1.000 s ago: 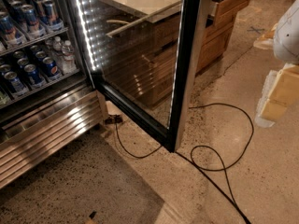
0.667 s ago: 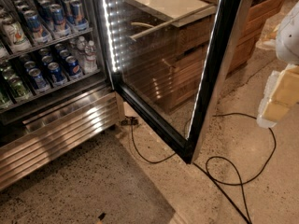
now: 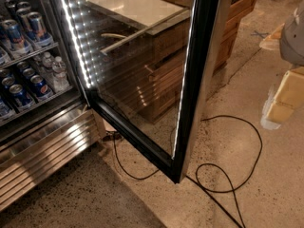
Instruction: Close right fridge door
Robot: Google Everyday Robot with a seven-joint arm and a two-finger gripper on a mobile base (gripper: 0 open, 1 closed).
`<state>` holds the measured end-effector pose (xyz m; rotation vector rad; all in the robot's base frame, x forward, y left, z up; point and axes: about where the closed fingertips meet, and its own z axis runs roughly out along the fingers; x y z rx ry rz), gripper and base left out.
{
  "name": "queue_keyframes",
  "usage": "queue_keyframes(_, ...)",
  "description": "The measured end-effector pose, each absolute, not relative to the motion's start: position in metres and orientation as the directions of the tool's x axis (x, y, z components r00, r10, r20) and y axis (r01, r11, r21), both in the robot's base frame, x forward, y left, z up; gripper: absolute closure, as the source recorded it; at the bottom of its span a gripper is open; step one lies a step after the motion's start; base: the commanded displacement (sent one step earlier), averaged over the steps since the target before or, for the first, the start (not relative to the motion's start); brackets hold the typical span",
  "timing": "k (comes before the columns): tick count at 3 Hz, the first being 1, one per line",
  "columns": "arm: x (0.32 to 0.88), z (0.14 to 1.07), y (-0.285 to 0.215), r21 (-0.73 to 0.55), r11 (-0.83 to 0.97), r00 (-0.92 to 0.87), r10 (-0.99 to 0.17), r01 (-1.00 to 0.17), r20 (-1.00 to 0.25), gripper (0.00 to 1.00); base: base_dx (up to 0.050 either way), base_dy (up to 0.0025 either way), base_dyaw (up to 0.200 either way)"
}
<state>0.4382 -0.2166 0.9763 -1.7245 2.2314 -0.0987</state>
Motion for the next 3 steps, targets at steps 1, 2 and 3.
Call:
queue_keyframes(1, 0.438, 0.976, -0.217, -0.246, 0.27, -0.221, -0.953, -0.931, -0.207, 0.0, 0.05, -0.00001, 0.0)
queue_keyframes(2, 0.438, 0.976, -0.217, -0.246, 0.27, -0.222, -0.953, -0.931, -0.207, 0.0, 0.0, 0.0, 0.0)
queue_keyframes(3, 0.451, 0.963, -0.223, -0.206, 0.29, -0.247, -0.946, -0.934, -0.21, 0.0, 0.0, 0.0, 0.0)
